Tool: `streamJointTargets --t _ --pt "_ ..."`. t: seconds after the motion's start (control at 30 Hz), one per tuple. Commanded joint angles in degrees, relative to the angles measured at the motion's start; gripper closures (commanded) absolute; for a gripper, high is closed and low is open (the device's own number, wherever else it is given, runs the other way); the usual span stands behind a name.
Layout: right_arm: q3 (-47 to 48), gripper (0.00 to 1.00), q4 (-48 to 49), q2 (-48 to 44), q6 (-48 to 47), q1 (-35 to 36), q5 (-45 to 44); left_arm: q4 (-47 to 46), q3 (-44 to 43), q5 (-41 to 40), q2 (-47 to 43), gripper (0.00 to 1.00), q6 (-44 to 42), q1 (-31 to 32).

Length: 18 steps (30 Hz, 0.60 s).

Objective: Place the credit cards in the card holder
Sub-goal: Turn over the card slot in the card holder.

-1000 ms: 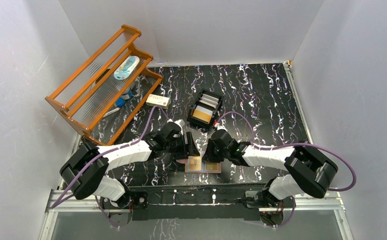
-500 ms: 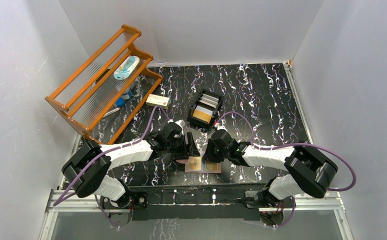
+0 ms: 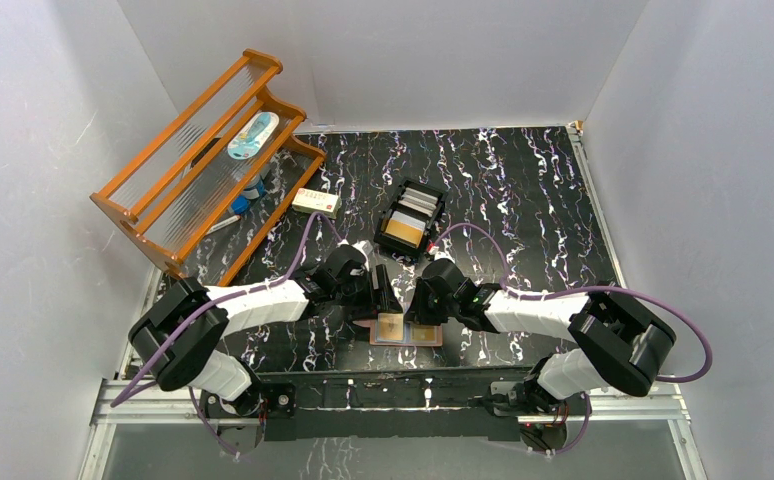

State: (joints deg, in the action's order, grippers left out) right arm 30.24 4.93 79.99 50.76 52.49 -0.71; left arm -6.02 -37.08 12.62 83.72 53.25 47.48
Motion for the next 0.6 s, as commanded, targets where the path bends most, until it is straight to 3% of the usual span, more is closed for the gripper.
streamJointTargets --t 0.0,0.57 --pt "-0.64 0.85 -1.15 2.71 -1.27 0.26 -0.99 -2.7 0.51 3.36 -1.65 0.34 2.25 0.8" --pt "0.06 0.85 -2.86 0.3 -1.71 0.2 -1.81 -4.09 0.42 3.55 -4.69 0.36 4.23 1.74"
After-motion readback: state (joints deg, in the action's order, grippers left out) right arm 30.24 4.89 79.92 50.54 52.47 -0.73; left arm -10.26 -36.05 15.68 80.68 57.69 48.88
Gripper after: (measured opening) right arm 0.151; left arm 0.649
